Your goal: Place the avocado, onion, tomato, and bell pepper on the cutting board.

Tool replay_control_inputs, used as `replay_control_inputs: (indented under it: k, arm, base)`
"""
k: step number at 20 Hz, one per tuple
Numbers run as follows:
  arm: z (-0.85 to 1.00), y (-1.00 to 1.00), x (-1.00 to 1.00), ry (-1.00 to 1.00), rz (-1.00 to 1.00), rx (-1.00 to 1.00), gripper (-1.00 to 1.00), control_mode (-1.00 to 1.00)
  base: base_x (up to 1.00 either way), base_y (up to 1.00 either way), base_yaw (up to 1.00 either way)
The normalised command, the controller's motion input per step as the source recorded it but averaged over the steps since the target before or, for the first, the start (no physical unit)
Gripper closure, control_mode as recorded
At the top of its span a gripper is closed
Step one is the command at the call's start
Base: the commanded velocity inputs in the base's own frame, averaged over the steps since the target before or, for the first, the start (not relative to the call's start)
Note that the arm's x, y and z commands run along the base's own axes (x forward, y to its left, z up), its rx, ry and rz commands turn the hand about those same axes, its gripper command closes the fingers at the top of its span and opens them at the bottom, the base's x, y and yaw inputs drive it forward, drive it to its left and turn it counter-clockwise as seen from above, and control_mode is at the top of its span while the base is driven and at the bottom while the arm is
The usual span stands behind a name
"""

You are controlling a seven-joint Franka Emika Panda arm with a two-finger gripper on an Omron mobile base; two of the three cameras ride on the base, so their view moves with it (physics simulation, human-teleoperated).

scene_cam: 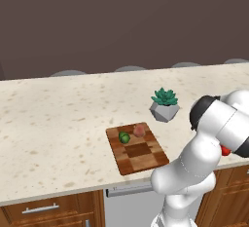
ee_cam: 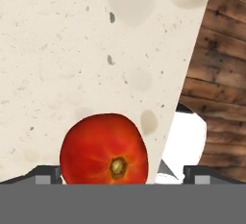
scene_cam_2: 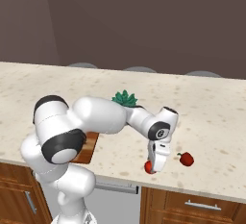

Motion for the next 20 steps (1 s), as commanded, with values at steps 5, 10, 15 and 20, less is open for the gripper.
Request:
replay_control_inputs:
  k: [5, 10, 15, 20]
  arm:
    - [-0.18, 0.07, 0.0, -0.01, 0.0, 0.0, -1.0, -1.0]
    - [-0.17, 0.0, 0.0, -0.02, 0.0, 0.0, -1.0, -1.0]
    - [-0.19, 0.02, 0.0, 0.0, 0.0, 0.0, 1.0, -1.0]
    - [-0.01, 0.01, -0.08, -0.02, 0.0, 0.0, 1.0, -1.0]
  base:
    - [0.0, 0.0, 0.0]
    - [0.0, 0.0, 0.0]
    - [0.0, 0.0, 0.0]
    - [0.0, 0.0, 0.0]
